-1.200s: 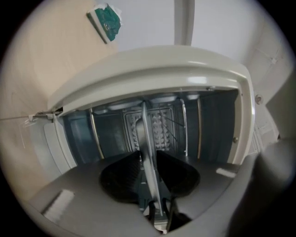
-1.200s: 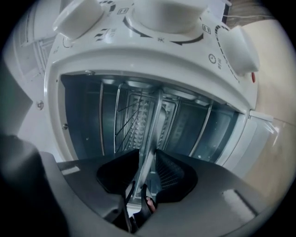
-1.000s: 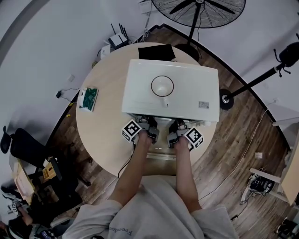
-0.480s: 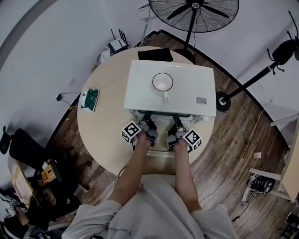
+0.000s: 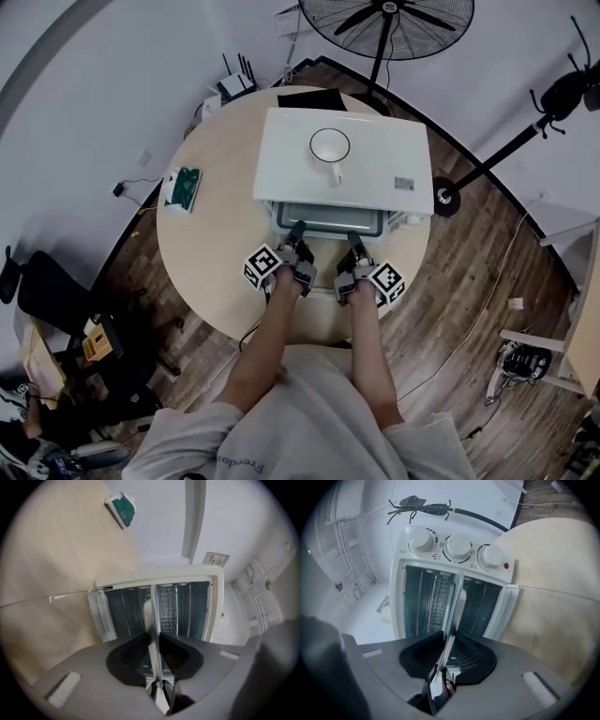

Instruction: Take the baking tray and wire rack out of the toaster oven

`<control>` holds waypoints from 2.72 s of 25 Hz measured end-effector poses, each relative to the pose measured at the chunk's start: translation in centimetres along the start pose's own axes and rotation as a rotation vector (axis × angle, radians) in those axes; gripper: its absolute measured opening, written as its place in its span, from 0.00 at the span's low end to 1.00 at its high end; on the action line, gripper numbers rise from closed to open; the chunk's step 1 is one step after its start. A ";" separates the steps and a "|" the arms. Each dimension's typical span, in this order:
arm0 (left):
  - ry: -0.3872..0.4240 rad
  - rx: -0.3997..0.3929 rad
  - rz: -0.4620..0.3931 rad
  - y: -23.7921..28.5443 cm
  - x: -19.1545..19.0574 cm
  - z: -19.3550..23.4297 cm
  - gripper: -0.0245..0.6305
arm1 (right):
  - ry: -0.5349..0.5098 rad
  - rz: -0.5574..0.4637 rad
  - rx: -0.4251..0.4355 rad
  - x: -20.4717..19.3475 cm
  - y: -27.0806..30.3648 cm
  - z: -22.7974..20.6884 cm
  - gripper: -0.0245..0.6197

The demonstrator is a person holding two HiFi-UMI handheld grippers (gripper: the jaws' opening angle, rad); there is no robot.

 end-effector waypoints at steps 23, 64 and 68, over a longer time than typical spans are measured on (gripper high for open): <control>0.002 -0.032 0.001 -6.3 -3.4 0.7 0.25 | -0.008 0.042 0.018 -2.4 -6.2 -1.7 0.15; -0.058 -0.022 -0.064 -28.2 4.7 9.3 0.25 | -0.066 0.151 -0.022 -24.4 -10.3 -5.9 0.14; -0.082 0.019 -0.170 -31.5 7.5 11.5 0.26 | -0.085 0.265 -0.037 -28.2 -7.4 -6.2 0.14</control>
Point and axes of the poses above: the fingertips, and each gripper's own axes: y forward along the fingers, z to its left, x out of its top, the point moved 8 cm from there along -y, backward along the fingers, and after that the axes turned 13 degrees about y, right-handed, at the moved point
